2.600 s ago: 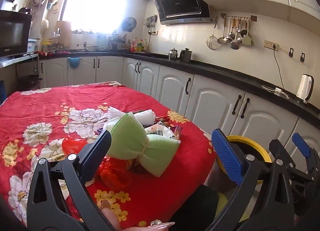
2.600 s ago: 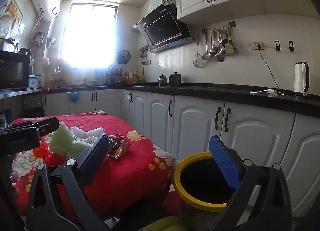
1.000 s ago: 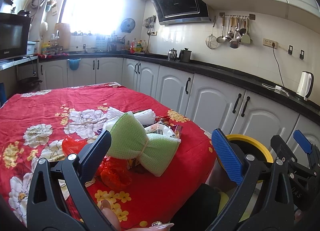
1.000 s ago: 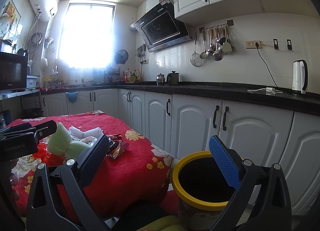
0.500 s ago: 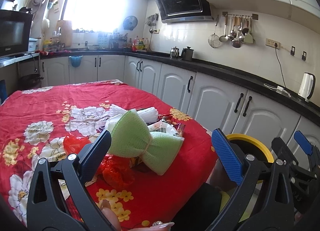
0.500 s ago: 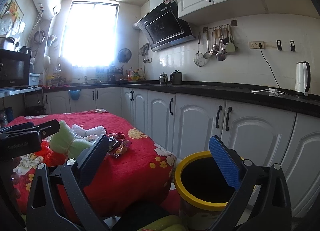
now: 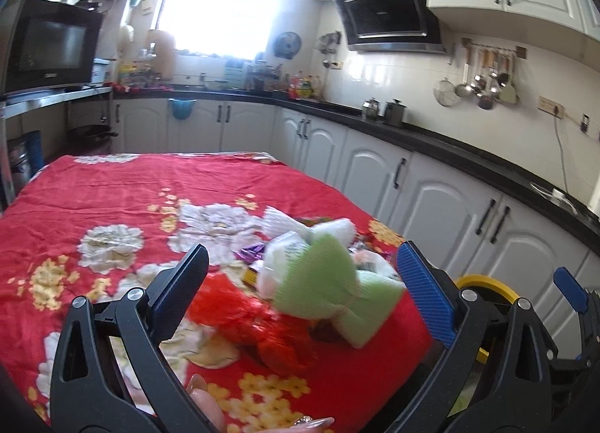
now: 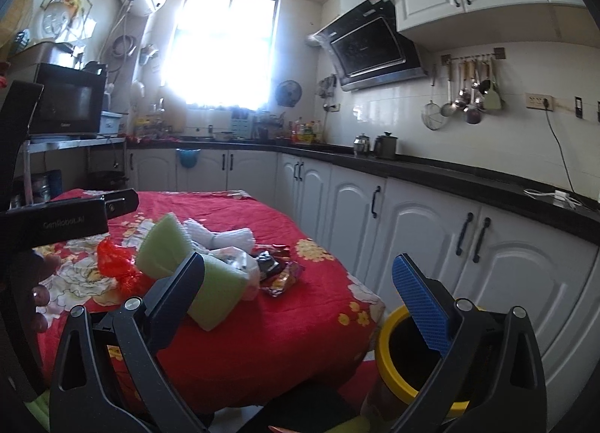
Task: Collect trash
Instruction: 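Grasp the red plastic bag with the left tool while the right tool grasps the green mesh bundle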
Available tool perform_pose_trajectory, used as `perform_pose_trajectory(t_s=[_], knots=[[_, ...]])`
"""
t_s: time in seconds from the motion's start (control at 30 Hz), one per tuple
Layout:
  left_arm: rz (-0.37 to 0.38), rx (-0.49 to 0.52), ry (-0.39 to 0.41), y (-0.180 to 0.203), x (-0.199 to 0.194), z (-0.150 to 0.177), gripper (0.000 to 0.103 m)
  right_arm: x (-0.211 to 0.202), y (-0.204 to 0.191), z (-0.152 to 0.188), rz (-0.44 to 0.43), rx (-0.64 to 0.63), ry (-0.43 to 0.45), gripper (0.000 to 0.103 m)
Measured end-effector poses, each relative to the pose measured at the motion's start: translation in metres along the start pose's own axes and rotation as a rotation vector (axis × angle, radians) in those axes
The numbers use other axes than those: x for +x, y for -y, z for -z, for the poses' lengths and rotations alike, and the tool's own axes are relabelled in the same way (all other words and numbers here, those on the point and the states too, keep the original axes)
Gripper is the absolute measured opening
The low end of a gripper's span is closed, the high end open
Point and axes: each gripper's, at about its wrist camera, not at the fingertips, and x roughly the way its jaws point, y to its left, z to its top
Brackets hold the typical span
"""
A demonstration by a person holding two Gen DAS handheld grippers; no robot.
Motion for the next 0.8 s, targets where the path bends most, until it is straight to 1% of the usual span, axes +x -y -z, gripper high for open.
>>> perform_pose_trajectory(t_s=[0.17,0.27,0.43,0.57,0.67,0.73,0.8], knots=[[-0.054,-0.037,0.004,-0.019,0.002,-0.009,0.092,0.015,-0.019,-0.007,-0.072,-0.047,-0.007,0.098],[-0.083,-0.055,-0.012,-0.028,0.007,-0.012,0.092,0.026,-0.031,-0.008,-0.104,-0.081,-0.024,0.098],[-0.125,-0.087,-0.066,-0.046,0.02,-0.01,0.092,0.045,-0.052,-0.005,-0.161,-0.146,-0.048,0.098],[-0.159,-0.142,-0.152,-0.067,0.038,-0.003,0.092,0.068,-0.07,-0.001,-0.193,-0.23,-0.095,0.097],[-0.167,-0.198,-0.202,-0.085,0.05,0.003,0.092,0.086,-0.083,0.003,-0.216,-0.309,-0.132,0.097],[-0.139,-0.234,-0.24,-0.093,0.057,0.006,0.092,0.099,-0.093,0.007,-0.23,-0.365,-0.158,0.097],[-0.113,-0.278,-0.268,-0.101,0.063,0.01,0.092,0.105,-0.099,0.01,-0.247,-0.394,-0.167,0.097]])
